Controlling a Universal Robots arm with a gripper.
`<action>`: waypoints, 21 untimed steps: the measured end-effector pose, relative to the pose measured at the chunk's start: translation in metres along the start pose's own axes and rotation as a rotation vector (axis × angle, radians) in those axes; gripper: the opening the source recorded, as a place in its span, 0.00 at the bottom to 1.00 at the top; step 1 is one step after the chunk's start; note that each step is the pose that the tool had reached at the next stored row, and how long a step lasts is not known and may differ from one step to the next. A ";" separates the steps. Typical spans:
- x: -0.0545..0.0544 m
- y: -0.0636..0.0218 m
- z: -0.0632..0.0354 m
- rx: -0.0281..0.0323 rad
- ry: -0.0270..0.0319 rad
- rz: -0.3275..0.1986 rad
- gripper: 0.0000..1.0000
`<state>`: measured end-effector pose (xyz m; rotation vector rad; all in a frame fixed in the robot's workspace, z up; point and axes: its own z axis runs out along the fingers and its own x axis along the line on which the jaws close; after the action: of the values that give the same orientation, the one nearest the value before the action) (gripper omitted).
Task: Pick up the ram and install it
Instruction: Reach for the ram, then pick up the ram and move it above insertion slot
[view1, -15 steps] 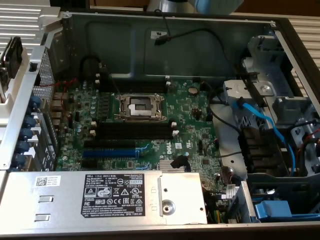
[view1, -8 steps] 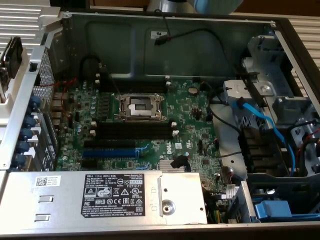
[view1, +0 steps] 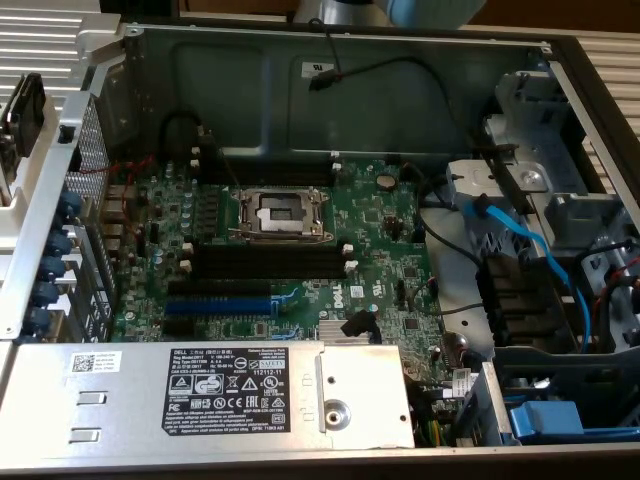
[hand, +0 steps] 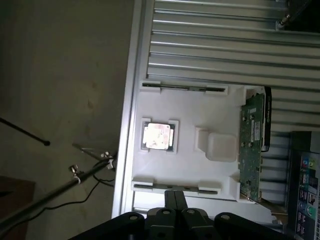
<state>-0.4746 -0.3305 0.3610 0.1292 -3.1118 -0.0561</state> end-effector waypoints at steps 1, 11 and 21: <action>0.001 0.0001 0.0006 0.0005 -0.0060 0.000 0.10; 0.004 0.0002 0.0065 -0.0167 -0.0236 -0.001 0.10; 0.004 0.0001 0.0084 -0.0229 -0.0241 -0.001 0.10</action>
<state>-0.4791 -0.3305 0.3527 0.1310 -3.1340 -0.0940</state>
